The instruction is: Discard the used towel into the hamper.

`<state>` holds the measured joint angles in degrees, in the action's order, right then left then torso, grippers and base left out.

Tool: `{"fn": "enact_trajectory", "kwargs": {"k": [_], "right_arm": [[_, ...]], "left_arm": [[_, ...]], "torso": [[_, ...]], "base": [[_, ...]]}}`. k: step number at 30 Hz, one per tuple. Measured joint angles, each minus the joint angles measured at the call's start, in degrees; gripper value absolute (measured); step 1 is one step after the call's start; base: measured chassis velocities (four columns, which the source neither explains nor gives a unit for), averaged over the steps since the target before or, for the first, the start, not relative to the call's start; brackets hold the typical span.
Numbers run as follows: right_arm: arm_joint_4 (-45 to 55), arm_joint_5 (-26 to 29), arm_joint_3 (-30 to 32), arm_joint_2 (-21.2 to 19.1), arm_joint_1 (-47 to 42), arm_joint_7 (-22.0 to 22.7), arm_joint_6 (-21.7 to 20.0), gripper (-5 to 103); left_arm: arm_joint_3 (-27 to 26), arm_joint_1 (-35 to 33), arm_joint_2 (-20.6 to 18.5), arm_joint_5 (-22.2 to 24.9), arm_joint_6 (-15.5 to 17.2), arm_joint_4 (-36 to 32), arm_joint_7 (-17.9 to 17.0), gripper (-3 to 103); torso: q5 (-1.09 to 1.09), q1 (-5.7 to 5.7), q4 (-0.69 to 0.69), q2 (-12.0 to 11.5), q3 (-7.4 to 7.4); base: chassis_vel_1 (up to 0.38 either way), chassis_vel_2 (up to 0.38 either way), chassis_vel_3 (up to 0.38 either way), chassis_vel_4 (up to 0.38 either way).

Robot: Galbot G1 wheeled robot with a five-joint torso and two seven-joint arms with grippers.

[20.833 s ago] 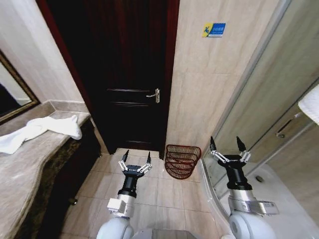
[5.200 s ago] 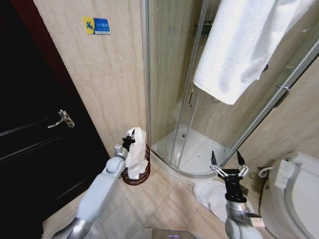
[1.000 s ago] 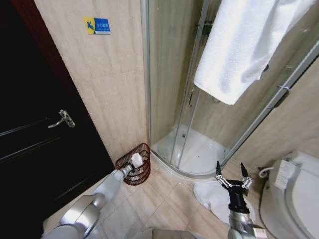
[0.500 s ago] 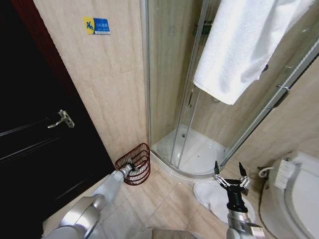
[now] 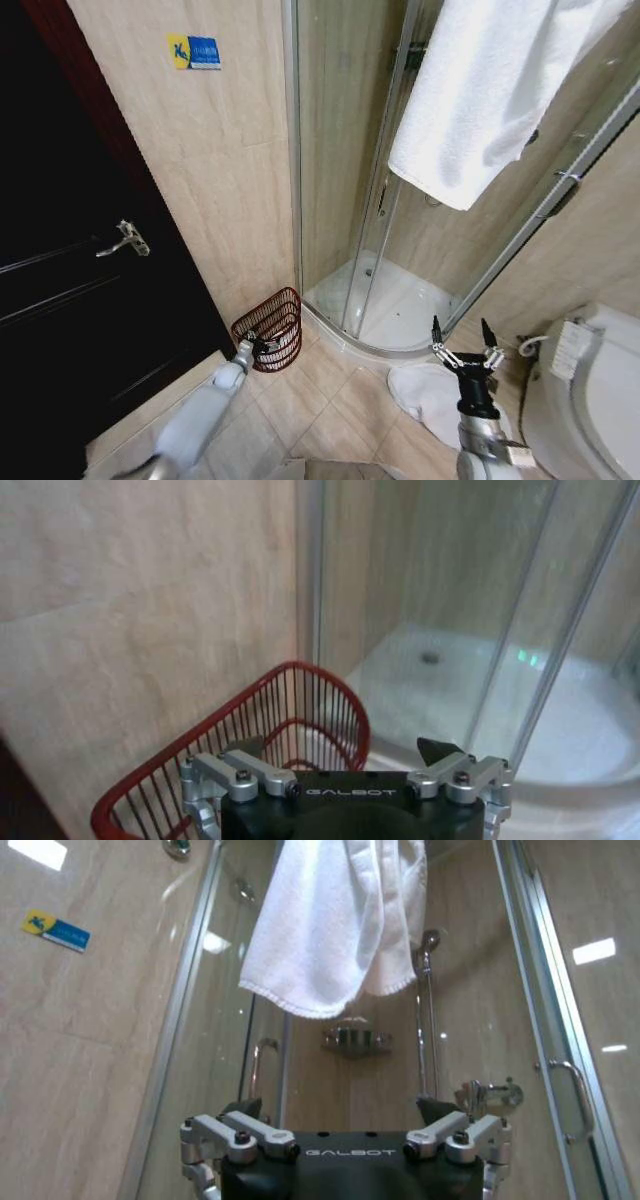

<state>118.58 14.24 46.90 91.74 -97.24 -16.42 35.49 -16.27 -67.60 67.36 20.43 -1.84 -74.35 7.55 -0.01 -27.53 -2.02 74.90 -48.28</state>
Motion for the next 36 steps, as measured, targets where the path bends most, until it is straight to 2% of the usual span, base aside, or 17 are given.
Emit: {"fn": "enact_trajectory", "kwargs": {"k": [3, 4, 7, 8, 11, 13, 16, 18, 19, 20, 24, 26, 28, 30, 32, 36], "right_arm": [[2.2, -0.3, 0.0, -0.9, 0.4, 0.7, -1.8, 100], [2.2, -0.3, 0.0, -0.9, 0.4, 0.7, -1.8, 100], [4.3, -0.9, -0.2, -2.0, 2.4, 2.7, -4.4, 100], [4.3, -0.9, -0.2, -2.0, 2.4, 2.7, -4.4, 100], [6.0, -1.5, -0.9, -2.5, 3.9, 3.5, -6.8, 100], [6.5, -1.5, -1.1, -2.7, 4.1, 3.7, -7.5, 100], [9.0, -1.6, -1.9, -3.4, 4.8, 4.6, -10.8, 100], [9.4, -1.6, -2.0, -3.4, 4.9, 4.7, -11.1, 100], [10.7, -1.6, -2.2, -3.7, 5.3, 5.1, -12.4, 100], [11.3, -1.6, -2.3, -3.8, 5.4, 5.3, -12.9, 100], [13.6, -1.5, -2.3, -4.3, 5.2, 6.6, -14.8, 100], [14.1, -1.4, -2.3, -4.4, 5.0, 6.7, -15.2, 100], [15.2, -1.1, -2.5, -4.7, 5.1, 7.0, -16.4, 100], [15.4, -1.1, -2.7, -4.6, 5.3, 7.0, -16.6, 100], [15.9, -1.5, -3.2, -4.3, 5.6, 7.3, -16.9, 100], [16.0, -2.0, -3.5, -3.8, 5.5, 7.6, -17.0, 100]], "left_arm": [[-8.1, -7.1, 2.4, 0.9, 1.4, -9.9, 1.7, 100], [-8.1, -7.1, 2.4, 0.9, 1.4, -9.9, 1.7, 100], [-16.8, -13.9, 5.7, 1.4, 2.5, -19.0, 4.0, 100], [-16.8, -13.9, 5.7, 1.4, 2.5, -19.0, 4.0, 100], [-22.1, -19.0, 9.8, 0.8, 3.1, -25.7, 5.6, 100], [-23.0, -20.3, 11.2, 0.3, 3.4, -27.7, 5.7, 100], [-26.2, -24.7, 17.7, -4.9, 2.1, -34.9, 6.1, 100], [-26.5, -25.2, 18.9, -5.7, 1.7, -35.8, 6.1, 100], [-26.9, -27.2, 21.8, -6.6, 0.9, -39.0, 5.7, 100], [-26.8, -28.2, 22.9, -6.8, 0.4, -40.3, 5.5, 100], [-25.9, -30.7, 25.1, -9.3, -1.0, -45.1, 5.1, 100], [-25.6, -31.1, 25.2, -9.9, -1.1, -46.3, 5.2, 100], [-25.3, -32.6, 25.2, -11.4, -0.4, -51.8, 5.6, 100], [-25.3, -32.9, 25.2, -11.4, 0.1, -53.6, 5.7, 100], [-25.2, -34.2, 25.1, -11.4, 1.3, -59.2, 6.1, 100], [-24.1, -36.2, 25.0, -11.5, 2.1, -64.3, 6.3, 100]], "torso": [[-0.01, 0.0, 0.03, 0.0, 0.0], [-0.01, 0.0, 0.03, 0.0, 0.0], [0.01, 0.0, 0.02, 0.0, 0.0], [0.01, 0.0, 0.02, 0.0, 0.0], [0.02, 0.0, 0.01, 0.0, 0.0], [0.01, 0.0, 0.02, 0.0, 0.0], [0.02, 0.01, 0.03, 0.0, 0.0], [0.02, 0.01, 0.02, 0.0, 0.01], [0.02, 0.01, 0.03, 0.0, 0.01], [0.03, 0.0, 0.03, 0.0, 0.0], [0.04, 0.0, 0.03, 0.0, 0.0], [0.02, 0.0, 0.04, 0.0, 0.0], [0.02, 0.0, 0.04, 0.0, 0.0], [0.03, 0.0, 0.03, 0.0, 0.0], [0.03, 0.0, 0.03, 0.0, 0.0], [0.03, 0.0, 0.02, 0.0, 0.0]], "base": [[0.0, 0.0, 0.0, 0.0], [0.0, 0.0, 0.0, 0.0], [0.0, 0.0, 0.0, 0.0], [0.0, 0.0, 0.0, 0.0], [0.0, 0.0, 0.0, 0.0], [0.0, 0.0, 0.0, 0.0], [0.0, 0.0, 0.0, 0.0], [0.0, 0.0, 0.0, 0.0], [0.0, 0.0, 0.0, 0.0], [0.0, 0.0, 0.0, 0.0], [0.0, 0.0, 0.0, 0.0], [0.0, 0.0, 0.0, 0.0], [0.0, 0.0, 0.0, 0.0], [0.0, 0.0, 0.0, 0.0], [0.0, 0.0, 0.0, 0.0], [0.0, 0.0, 0.0, 0.0]]}}
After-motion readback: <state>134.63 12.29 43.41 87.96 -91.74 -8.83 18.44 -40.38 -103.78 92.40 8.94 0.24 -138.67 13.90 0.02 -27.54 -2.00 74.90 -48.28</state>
